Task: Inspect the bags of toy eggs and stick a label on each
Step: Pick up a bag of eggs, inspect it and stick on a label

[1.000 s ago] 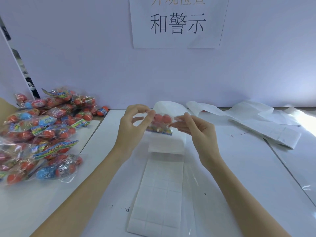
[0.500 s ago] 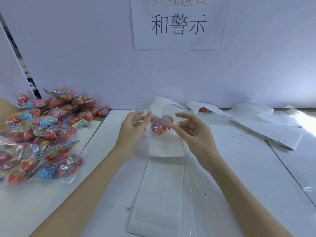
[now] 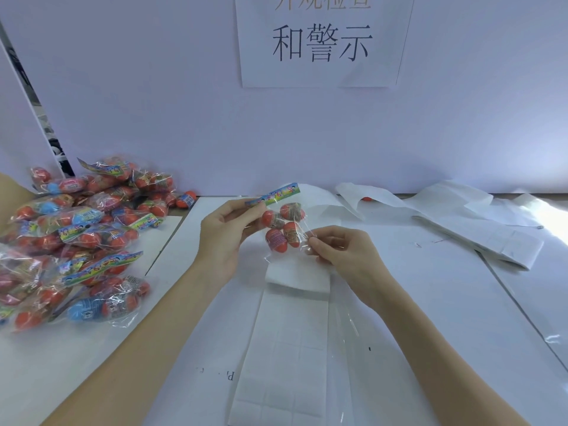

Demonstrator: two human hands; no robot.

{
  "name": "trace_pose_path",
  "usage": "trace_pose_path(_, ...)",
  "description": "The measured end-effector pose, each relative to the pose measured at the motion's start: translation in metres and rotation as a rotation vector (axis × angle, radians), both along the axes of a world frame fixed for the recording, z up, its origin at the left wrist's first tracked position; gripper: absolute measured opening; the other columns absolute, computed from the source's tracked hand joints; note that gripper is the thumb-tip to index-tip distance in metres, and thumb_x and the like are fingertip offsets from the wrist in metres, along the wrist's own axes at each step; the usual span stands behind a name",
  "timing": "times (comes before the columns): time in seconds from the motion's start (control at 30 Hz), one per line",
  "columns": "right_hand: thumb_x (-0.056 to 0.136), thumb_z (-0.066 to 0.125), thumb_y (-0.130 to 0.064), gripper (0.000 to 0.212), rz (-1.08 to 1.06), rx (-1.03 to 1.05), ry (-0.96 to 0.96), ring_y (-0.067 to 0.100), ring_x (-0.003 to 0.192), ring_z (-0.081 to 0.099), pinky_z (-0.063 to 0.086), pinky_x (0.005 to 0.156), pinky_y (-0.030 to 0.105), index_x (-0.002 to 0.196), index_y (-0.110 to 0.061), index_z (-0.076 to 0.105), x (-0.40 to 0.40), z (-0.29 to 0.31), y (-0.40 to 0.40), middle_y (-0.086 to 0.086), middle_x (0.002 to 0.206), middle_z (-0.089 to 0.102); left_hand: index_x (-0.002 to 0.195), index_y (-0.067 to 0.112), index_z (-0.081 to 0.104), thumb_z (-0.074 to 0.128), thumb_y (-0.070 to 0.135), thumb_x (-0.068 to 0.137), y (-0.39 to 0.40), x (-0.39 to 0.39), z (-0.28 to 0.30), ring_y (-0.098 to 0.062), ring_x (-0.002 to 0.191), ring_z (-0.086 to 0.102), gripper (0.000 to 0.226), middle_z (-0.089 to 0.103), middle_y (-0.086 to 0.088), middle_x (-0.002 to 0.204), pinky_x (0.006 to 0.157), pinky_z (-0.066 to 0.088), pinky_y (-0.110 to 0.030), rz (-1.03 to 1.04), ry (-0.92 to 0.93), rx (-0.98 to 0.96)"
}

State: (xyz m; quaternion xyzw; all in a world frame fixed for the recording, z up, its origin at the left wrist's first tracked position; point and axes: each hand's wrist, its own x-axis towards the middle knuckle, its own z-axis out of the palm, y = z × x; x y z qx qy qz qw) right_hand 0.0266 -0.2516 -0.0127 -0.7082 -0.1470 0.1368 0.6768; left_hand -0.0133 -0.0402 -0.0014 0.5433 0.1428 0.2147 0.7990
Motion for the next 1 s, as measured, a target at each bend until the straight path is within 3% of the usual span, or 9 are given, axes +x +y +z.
trace_pose_path(0.17, 0.100, 0.062, 0.004, 0.020, 0.012, -0.028, 0.038, 0.008, 0.080, 0.074, 0.054, 0.072, 0.015, 0.106, -0.010, 0.077, -0.001, 0.000, 0.003, 0.003, 0.084, 0.071, 0.093, 0.007, 0.077, 0.079, 0.001, 0.087, 0.004, 0.001, -0.004, -0.015, 0.075, 0.074, 0.009, 0.079, -0.004, 0.088, 0.075, 0.058, -0.019, 0.089, 0.031, -0.051)
trace_pose_path(0.3, 0.102, 0.063, -0.003, 0.018, -0.011, 0.088, 0.084, 0.015, 0.086, 0.074, 0.058, 0.079, 0.022, 0.112, -0.012, 0.075, -0.001, 0.002, 0.005, 0.010, 0.092, 0.073, 0.095, 0.009, 0.076, 0.078, 0.003, 0.089, 0.002, 0.002, -0.003, -0.012, 0.076, 0.074, 0.009, 0.079, -0.001, 0.088, 0.074, 0.058, -0.018, 0.081, -0.003, -0.047)
trace_pose_path(0.4, 0.098, 0.071, -0.012, 0.012, -0.093, 0.145, 0.088, 0.015, 0.081, 0.073, 0.058, 0.075, 0.021, 0.104, -0.004, 0.077, 0.001, 0.004, 0.004, 0.011, 0.088, 0.074, 0.095, 0.009, 0.075, 0.077, 0.004, 0.090, 0.001, 0.002, 0.000, -0.011, 0.074, 0.073, 0.008, 0.079, 0.000, 0.086, 0.073, 0.058, -0.018, 0.071, -0.020, -0.022)
trace_pose_path(0.53, 0.097, 0.071, -0.010, 0.012, -0.158, 0.235, 0.130, 0.014, 0.076, 0.072, 0.058, 0.072, 0.020, 0.099, 0.001, 0.075, 0.002, 0.004, 0.005, 0.012, 0.085, 0.072, 0.094, 0.007, 0.073, 0.076, 0.001, 0.091, -0.002, 0.001, 0.000, -0.013, 0.072, 0.073, 0.007, 0.076, -0.002, 0.083, 0.072, 0.059, -0.020, 0.057, -0.016, -0.032)
trace_pose_path(0.7, 0.102, 0.066, -0.023, 0.027, -0.087, 0.306, 0.177, 0.019, 0.089, 0.075, 0.058, 0.075, 0.023, 0.118, -0.001, 0.069, 0.003, 0.004, 0.005, 0.012, 0.101, 0.078, 0.094, 0.004, 0.069, 0.072, 0.000, 0.094, -0.009, 0.001, -0.001, -0.016, 0.078, 0.075, 0.005, 0.072, -0.014, 0.099, 0.076, 0.060, -0.022, 0.063, -0.019, -0.012)
trace_pose_path(0.8, 0.097, 0.072, -0.034, 0.039, 0.023, 0.192, 0.155, 0.022, 0.096, 0.077, 0.059, 0.075, 0.024, 0.127, -0.010, 0.064, 0.001, 0.003, 0.006, 0.010, 0.104, 0.080, 0.095, 0.003, 0.068, 0.071, 0.000, 0.095, -0.012, 0.000, -0.001, -0.018, 0.081, 0.076, 0.004, 0.071, -0.018, 0.105, 0.080, 0.060, -0.023, 0.065, -0.035, -0.015)
trace_pose_path(1.0, 0.093, 0.076, -0.007, 0.049, 0.100, 0.044, 0.053, 0.014, 0.079, 0.072, 0.057, 0.076, 0.019, 0.135, -0.019, 0.054, -0.002, -0.002, 0.004, 0.013, 0.093, 0.076, 0.094, 0.006, 0.071, 0.073, 0.002, 0.093, -0.011, -0.001, 0.003, -0.020, 0.081, 0.075, 0.005, 0.075, -0.012, 0.092, 0.076, 0.060, -0.023, 0.071, -0.040, -0.014)
